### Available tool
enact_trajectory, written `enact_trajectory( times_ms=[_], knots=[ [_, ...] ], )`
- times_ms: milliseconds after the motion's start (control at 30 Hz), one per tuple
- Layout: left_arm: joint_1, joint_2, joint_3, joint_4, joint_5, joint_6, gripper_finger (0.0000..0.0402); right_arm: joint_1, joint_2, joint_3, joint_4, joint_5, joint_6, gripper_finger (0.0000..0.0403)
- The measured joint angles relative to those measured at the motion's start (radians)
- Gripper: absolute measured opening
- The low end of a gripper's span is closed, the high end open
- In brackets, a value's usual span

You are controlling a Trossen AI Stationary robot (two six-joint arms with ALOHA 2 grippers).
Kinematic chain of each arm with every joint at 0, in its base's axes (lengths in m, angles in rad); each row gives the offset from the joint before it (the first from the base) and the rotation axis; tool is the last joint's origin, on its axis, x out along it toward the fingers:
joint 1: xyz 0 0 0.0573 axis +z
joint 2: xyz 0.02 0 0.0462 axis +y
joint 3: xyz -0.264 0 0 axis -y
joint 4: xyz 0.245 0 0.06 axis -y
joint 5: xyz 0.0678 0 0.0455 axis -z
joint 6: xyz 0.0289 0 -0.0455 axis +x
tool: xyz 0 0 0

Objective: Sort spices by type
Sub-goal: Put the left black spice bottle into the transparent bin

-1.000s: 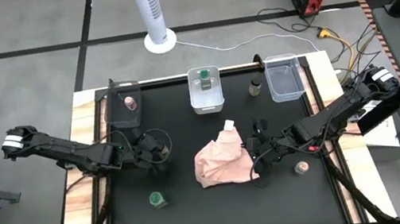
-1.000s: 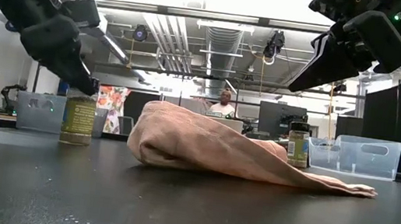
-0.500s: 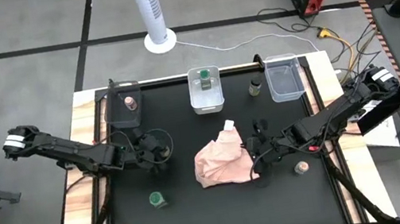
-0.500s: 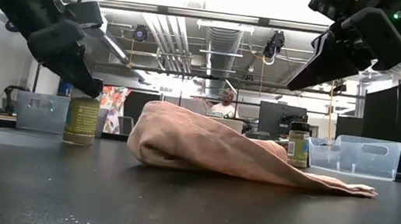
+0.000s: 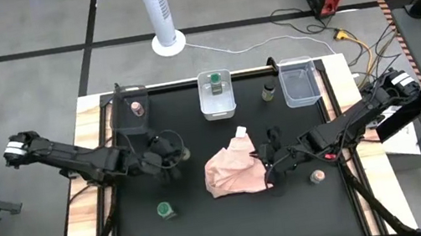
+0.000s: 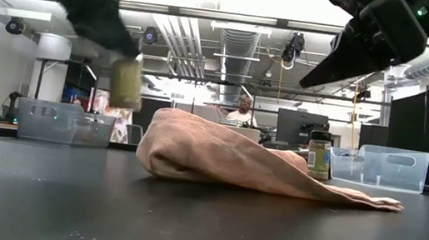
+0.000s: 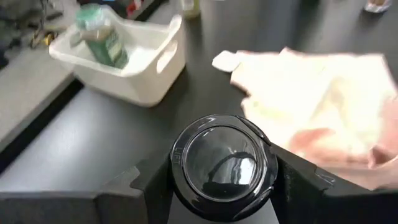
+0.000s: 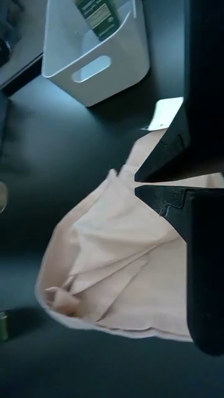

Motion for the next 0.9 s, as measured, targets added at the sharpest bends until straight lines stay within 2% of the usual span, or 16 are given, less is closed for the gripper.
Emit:
enact_trajectory(
  times_ms=[233,367,467,633,767,900],
  knots=[
    [-0.01,0.026,0.075,0.034,-0.002,0.083,0.0193,0.0,0.0,-0.023,0.134,0.0,-0.05,0.0013],
    [-0.01,0.056,0.085,0.076,-0.002,0.099,0.0194,0.0,0.0,-0.027,0.185,-0.001,-0.069,0.0036],
    [-0.01,0.088,0.085,0.13,-0.003,0.1,0.0194,0.0,0.0,-0.027,0.215,-0.002,-0.076,0.0078],
    [-0.01,0.155,0.086,0.226,-0.003,0.115,0.0195,0.0,0.025,-0.029,0.339,-0.001,-0.13,0.0174],
    [-0.01,0.208,0.108,0.334,-0.002,0.149,0.0195,-0.006,0.102,-0.03,0.498,-0.001,-0.214,0.0246],
    [-0.01,0.271,0.183,0.348,-0.002,0.179,0.0195,-0.038,0.185,-0.025,0.6,-0.002,-0.236,0.0301]
  ],
)
